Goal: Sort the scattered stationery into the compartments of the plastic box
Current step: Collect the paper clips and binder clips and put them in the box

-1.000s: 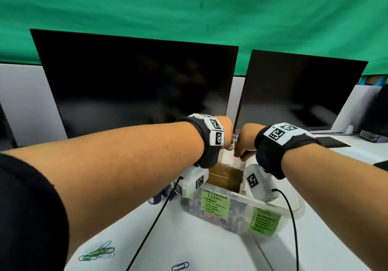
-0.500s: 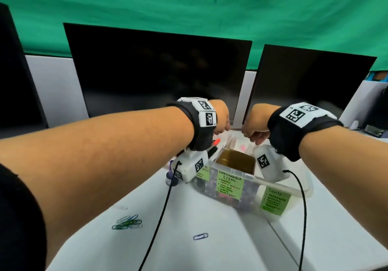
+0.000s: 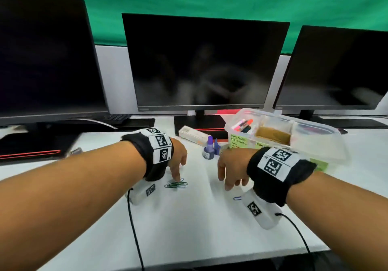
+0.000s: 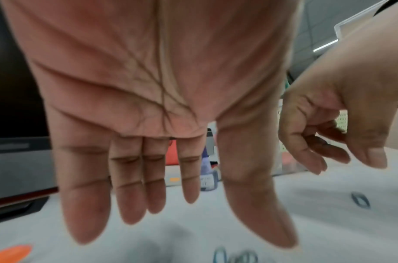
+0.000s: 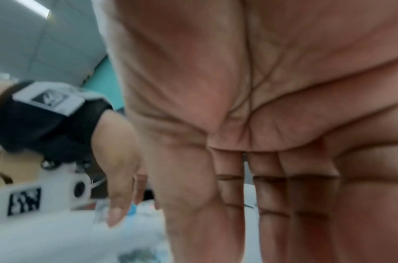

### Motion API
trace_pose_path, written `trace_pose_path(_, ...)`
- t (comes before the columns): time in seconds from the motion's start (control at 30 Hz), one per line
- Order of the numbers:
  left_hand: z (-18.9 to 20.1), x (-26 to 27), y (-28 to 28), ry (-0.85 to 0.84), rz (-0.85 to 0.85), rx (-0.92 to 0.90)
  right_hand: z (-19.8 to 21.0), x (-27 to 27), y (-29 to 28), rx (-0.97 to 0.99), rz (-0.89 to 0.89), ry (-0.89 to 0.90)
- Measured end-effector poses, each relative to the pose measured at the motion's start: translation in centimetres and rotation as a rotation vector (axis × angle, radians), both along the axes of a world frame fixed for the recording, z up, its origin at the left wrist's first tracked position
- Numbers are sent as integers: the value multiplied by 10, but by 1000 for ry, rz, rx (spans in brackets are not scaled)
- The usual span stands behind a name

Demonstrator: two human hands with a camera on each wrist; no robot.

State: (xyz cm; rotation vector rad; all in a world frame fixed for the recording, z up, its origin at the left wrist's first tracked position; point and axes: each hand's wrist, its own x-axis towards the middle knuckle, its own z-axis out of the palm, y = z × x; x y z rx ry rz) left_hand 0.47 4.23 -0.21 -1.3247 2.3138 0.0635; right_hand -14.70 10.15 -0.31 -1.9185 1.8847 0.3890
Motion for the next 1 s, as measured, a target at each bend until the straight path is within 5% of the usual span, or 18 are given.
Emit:
trace_pose_path(0.1, -22, 18, -4, -16, 35, 7, -19, -3, -2, 67, 0, 132)
trace_pose_path(0.3, -55, 33, -27, 70, 138, -11, -38, -12, -13, 89, -158, 41)
trace_pose_path(0.73, -64, 4, -16, 311, 171, -39, -49, 55, -52, -78, -88, -186)
trace_pose_path(1.0, -65, 11, -19, 283, 258, -48, -43, 45, -38, -96, 63, -74)
